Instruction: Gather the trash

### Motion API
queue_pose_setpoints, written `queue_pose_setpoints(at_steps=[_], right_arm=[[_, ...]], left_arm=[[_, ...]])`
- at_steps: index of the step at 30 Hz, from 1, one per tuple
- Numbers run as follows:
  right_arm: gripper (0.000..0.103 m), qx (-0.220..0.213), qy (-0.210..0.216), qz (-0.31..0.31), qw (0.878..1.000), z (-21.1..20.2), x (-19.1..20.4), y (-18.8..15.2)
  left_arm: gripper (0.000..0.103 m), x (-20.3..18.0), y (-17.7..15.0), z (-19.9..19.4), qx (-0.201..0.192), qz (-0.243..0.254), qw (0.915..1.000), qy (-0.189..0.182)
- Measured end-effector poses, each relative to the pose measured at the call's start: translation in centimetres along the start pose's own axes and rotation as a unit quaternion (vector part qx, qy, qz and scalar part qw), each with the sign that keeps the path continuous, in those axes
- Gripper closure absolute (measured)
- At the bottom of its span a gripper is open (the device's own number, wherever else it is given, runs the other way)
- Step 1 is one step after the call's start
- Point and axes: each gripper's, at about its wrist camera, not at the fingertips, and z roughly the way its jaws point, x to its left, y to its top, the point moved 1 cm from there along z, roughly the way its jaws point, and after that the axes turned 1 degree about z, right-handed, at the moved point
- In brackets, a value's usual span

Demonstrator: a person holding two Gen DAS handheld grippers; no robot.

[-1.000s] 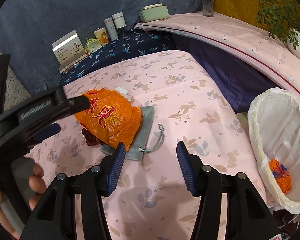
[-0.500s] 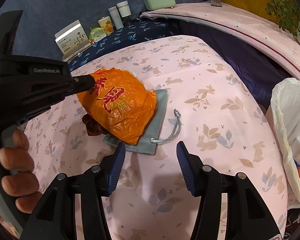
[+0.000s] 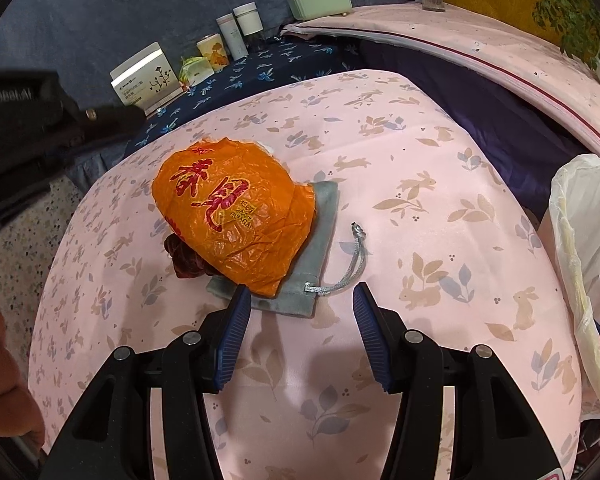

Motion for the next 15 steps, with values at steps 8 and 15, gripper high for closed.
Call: queue_pose_setpoints(at_steps=[8,15], right_arm=[[0.051,0.001,-0.002,0.016,1.000,0.1,-1.2,-0.1],[0.051,0.005,0.004,0.016,1.000,0.4,-1.3,-0.3]], left_arm=[[0.021,1.5,-1.8,3.1,0.027,-0.046,0.9984,0.019],[0.095,1.2,-2.3,5.7,0.052,-0.040,0.9978,0.008]])
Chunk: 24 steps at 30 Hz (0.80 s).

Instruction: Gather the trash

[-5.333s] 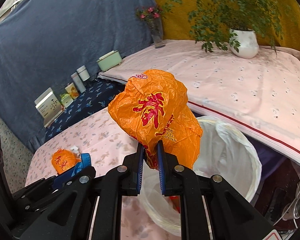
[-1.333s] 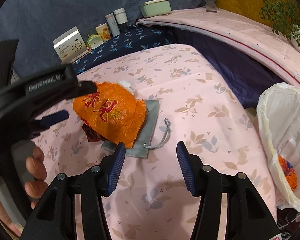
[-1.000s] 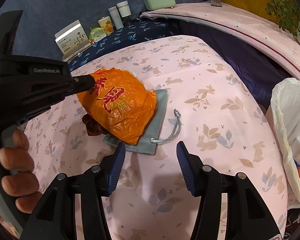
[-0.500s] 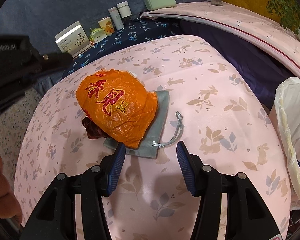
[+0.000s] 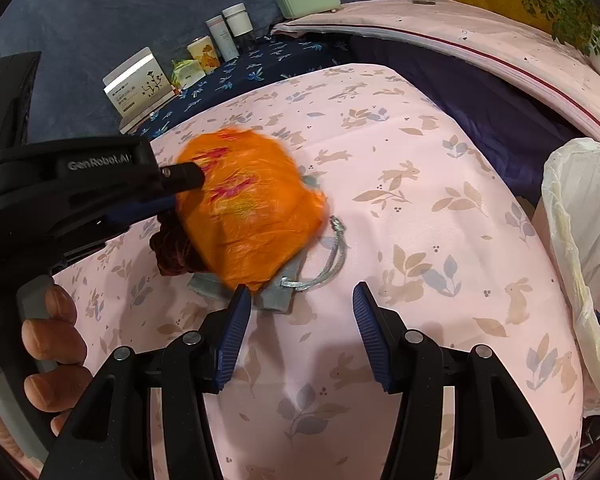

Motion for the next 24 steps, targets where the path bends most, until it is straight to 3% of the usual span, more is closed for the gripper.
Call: queue_pose_setpoints(at_steps=[2,5,10,17,19,21,24], right_arm=[[0.051,0.000,0.002,-0.005,1.000,0.2,0.2,0.0],[0.051,-0.002,0.003,-0.011,1.000,0.6,0.5,0.3],[0.060,0.002,0.015,-0.016,1.000,1.1,0.9,0.7],[0.066,-0.003,0.021,-0.011,1.000,0.4,0.3,0.7],[0.066,-0.008,0.017,-0.010,1.000,-0.1,-0.1,0.7],[0.066,-0.011,0.017,-0.005,1.000,-0.6,-0.6,0.8],[0.064,-0.018,0.017,-0.001,1.000,-1.3,-1.1,1.0]], left_arm=[[0.103,-0.2,0.0,-0.1,-0.001,0.006,1.0000,-0.004],[0.103,-0.4,0.3,-0.6,-0.011,0.007,0.9998,-0.012],[0.103,-1.4,1.2,-1.8,-0.031,0.017,0.9991,-0.022],[0.103,-1.0,0.9,-2.2,-0.034,0.026,0.9991,-0.004],[0.097,-0.3,0.4,-2.1,-0.031,0.025,0.9992,0.005],[0.071,0.4,-0.3,-2.0,-0.024,0.019,0.9995,0.011],[0.052,1.3,-1.2,-2.2,-0.028,0.011,0.9995,0.007]])
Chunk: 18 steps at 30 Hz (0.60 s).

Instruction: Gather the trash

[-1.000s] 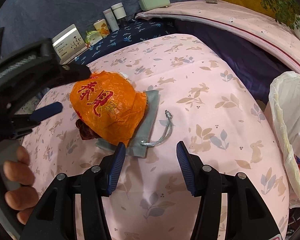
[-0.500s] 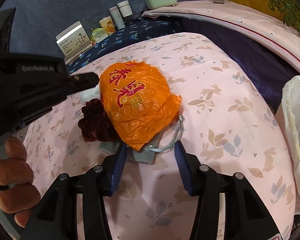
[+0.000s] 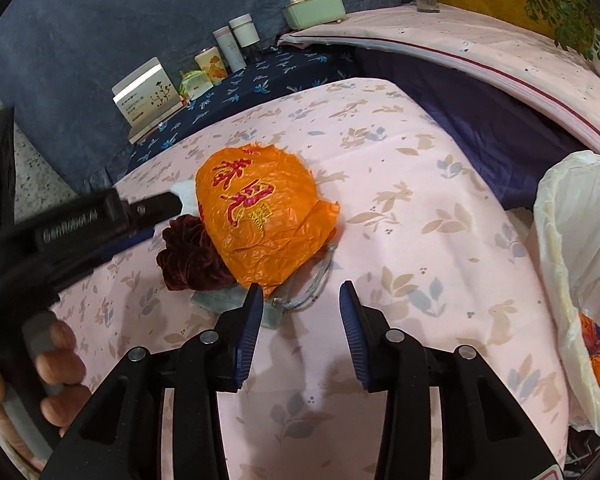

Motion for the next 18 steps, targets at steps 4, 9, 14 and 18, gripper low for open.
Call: queue_pose_setpoints(at_steps=[4,9,14,18], right_arm=[[0.057,-0.012,-0.003,-0.008,1.000,-0.2,0.3,1.1],[0.055,-0.017,-0.001,-0.029,0.999,0.8,1.5,3.1],[0.055,0.001,0.004,-0.039,0.999,3.1,2.3,3.6],[0.067,0.008,-0.001,-0.048,0.999,4.4,2.5,3.4]], left_arm=[[0.034,0.2,-1.0,0.1,0.010,0.008,0.9999,-0.003],[0.032,1.5,-1.9,0.2,0.016,0.000,0.9998,0.010],[0.030,3.3,-2.0,0.6,0.025,-0.031,0.9992,0.007],[0.028,3.1,-2.0,1.2,0.029,-0.026,0.9992,0.012]])
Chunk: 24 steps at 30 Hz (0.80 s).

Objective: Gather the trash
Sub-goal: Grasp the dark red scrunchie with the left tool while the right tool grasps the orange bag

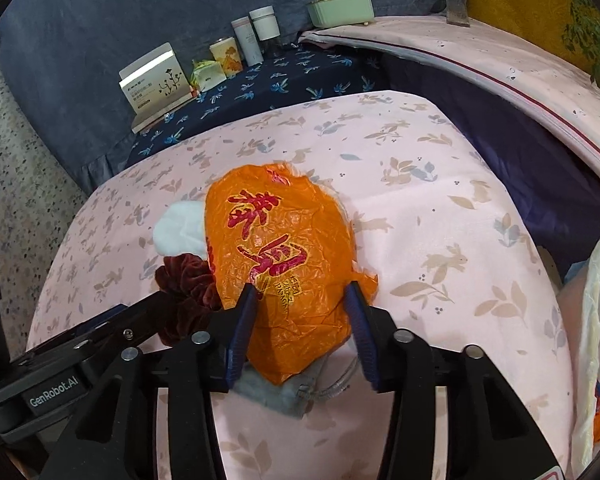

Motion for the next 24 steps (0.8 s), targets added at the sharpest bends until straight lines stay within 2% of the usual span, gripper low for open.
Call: queue_pose_setpoints(at_steps=[1,4,8,12,15,24], right_arm=[[0.076,0.000,-0.002,-0.003,1.000,0.1,0.0,0.0],[0.085,0.000,-0.005,-0.012,1.000,0.2,-0.2,0.1],[0.090,-0.006,-0.013,-0.021,1.000,-0.2,-0.4,0.1],[0.091,-0.016,-0.013,-0.008,1.000,-1.1,-1.3,0.1],[0.091,-0.021,-0.014,0.006,1.000,-1.7,-2.1,0.0],[0.092,-0.049,-0.014,0.040,0.998,-5.0,-4.5,-0.2]], left_arm=[[0.028,-0.2,0.0,0.3,0.005,0.004,1.0000,-0.001],[0.029,-1.2,0.1,0.7,0.002,0.021,0.9998,0.000],[0.046,-2.3,0.3,1.4,0.007,0.034,0.9994,-0.002],[0.077,-2.9,0.4,1.5,0.009,0.042,0.9990,-0.011],[0.085,-3.6,0.4,1.5,0.007,0.053,0.9985,-0.008],[0.089,-5.3,0.4,-0.7,-0.011,0.059,0.9980,-0.021]])
